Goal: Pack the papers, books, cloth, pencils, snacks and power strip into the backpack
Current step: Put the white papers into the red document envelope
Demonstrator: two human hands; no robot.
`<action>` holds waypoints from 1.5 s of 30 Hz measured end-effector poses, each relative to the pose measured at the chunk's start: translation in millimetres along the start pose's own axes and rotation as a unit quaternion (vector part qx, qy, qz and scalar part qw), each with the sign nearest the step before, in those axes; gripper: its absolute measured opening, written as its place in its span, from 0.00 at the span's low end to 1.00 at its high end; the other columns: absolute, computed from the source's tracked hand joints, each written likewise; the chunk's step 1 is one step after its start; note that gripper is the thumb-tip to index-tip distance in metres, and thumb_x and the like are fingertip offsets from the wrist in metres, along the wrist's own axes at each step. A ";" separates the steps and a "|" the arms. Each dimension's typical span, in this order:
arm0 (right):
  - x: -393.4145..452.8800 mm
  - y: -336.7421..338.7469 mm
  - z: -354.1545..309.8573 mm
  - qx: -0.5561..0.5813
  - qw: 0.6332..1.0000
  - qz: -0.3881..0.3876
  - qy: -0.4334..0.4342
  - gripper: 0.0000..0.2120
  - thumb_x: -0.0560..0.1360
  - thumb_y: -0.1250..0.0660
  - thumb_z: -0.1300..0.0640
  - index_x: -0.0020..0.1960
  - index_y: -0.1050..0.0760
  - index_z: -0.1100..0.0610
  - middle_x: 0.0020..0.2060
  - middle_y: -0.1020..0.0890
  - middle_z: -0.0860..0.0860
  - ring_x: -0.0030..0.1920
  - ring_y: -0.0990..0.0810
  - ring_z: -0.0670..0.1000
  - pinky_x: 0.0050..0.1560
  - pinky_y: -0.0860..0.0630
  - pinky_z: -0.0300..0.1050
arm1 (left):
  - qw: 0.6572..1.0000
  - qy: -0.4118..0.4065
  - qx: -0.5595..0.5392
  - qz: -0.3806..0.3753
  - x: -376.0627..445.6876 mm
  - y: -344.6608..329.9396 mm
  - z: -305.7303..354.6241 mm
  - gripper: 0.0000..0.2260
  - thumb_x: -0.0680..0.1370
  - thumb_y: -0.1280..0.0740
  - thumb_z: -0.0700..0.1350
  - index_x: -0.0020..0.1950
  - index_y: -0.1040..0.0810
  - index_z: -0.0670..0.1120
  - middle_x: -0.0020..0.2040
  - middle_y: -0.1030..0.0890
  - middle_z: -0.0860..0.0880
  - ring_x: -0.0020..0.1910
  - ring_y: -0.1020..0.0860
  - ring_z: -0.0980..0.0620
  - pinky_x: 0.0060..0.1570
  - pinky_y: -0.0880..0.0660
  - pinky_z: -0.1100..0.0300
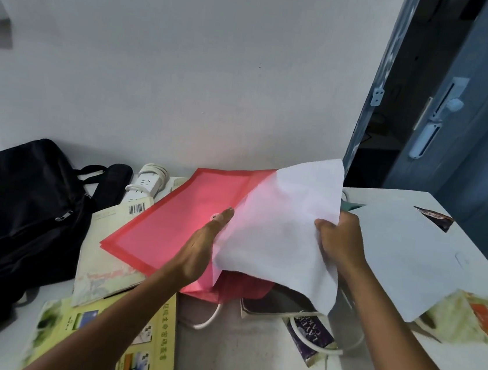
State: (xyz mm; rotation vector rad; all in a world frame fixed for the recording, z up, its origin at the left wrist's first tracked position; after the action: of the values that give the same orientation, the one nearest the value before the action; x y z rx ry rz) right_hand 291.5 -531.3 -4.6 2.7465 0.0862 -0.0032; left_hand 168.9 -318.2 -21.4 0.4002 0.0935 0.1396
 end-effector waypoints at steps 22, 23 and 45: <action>-32.4 -51.9 -32.5 -0.034 0.985 -0.165 0.034 0.05 0.75 0.37 0.64 0.48 0.27 0.55 0.41 0.20 0.49 0.42 0.22 0.50 0.38 0.28 0.40 | 0.950 -0.076 0.302 -0.024 3.2 -9.1 11.2 0.40 0.74 0.35 0.39 0.79 0.57 0.45 0.79 0.57 0.51 0.74 0.58 0.61 0.68 0.60 0.69; -32.1 -57.7 -24.7 -0.084 0.975 -0.203 0.025 0.05 0.74 0.35 0.62 0.50 0.28 0.56 0.43 0.21 0.49 0.43 0.22 0.50 0.39 0.27 0.41 | 0.950 -0.076 0.302 -0.020 3.2 -8.3 11.9 0.39 0.75 0.35 0.40 0.79 0.57 0.45 0.79 0.57 0.51 0.73 0.58 0.62 0.67 0.61 0.71; -15.1 -85.6 -29.9 0.043 0.972 -0.220 -0.073 0.04 0.74 0.32 0.63 0.46 0.25 0.64 0.35 0.20 0.56 0.32 0.19 0.53 0.28 0.22 0.44 | 0.966 -0.071 0.248 0.031 -2.1 -11.6 22.1 0.34 0.78 0.36 0.48 0.79 0.52 0.44 0.79 0.52 0.50 0.78 0.53 0.54 0.74 0.53 0.61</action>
State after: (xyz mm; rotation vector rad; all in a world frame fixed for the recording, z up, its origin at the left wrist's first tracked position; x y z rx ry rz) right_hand 271.0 -441.9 -9.6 2.7415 0.6632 -0.3350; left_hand 170.8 -337.5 -5.6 0.9120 -0.0290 0.1474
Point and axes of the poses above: each hand's wrist, its own x-axis towards the middle knuckle, its own y-axis out of the back of the hand, z = x × y, the point moved 5 cm from there along x, towards the middle knuckle
